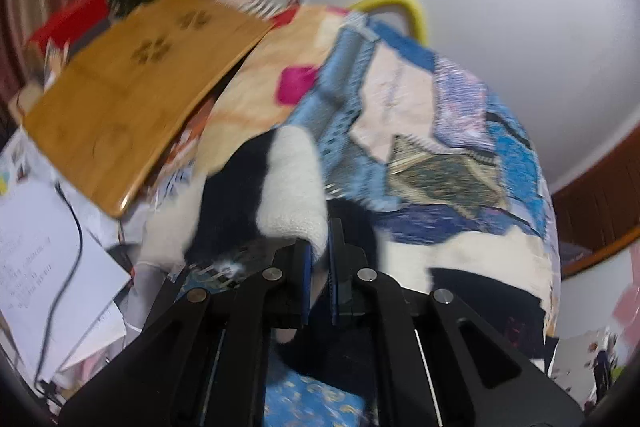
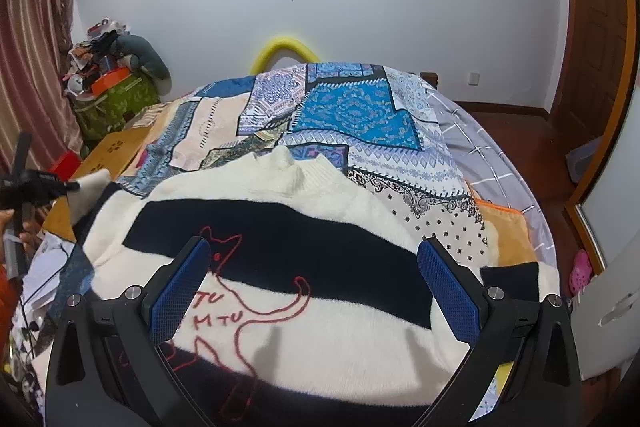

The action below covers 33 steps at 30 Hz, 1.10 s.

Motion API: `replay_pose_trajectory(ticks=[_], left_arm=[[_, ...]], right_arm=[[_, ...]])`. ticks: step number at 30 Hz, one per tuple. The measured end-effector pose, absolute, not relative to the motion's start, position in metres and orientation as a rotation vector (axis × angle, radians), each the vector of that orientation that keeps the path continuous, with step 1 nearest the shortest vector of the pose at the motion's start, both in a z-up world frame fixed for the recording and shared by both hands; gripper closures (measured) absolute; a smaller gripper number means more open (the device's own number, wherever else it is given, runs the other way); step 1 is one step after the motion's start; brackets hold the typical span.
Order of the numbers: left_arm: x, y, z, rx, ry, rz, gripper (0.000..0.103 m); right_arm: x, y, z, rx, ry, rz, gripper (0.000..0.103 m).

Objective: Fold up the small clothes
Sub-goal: 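Grasp the sweater sleeve with the left gripper and lift it, then carry the held sleeve across the sweater body with the left gripper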

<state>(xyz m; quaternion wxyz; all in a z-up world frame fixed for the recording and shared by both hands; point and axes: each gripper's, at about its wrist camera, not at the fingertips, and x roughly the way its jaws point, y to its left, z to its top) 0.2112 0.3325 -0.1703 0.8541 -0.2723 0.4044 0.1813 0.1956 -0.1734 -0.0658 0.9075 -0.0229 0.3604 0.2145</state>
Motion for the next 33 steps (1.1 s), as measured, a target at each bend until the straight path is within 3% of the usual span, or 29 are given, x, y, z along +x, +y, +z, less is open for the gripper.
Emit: replay_pose_trajectory(ticks=[10,18,23,33], left_arm=[[0.203,0.248,-0.093,-0.443,0.735,0.188,0.097],[0.217,0.171,-0.069,-0.374,0.715,0.029,0.097],[0.230,0.121,-0.077,-0.320,0.749,-0.042,0.097],[0.243,0.064,-0.144,-0.313,0.914,-0.113,0.097]], right_arm=[[0.184,-0.176,-0.056,-0.066,0.717,0.470,0.000],[0.179,-0.180,-0.052,-0.071,0.696,0.491,0.000],[0.178,-0.184,-0.058,-0.056,0.711,0.506,0.000],[0.182,-0.197,-0.074,0.009,0.792,0.520,0.000]])
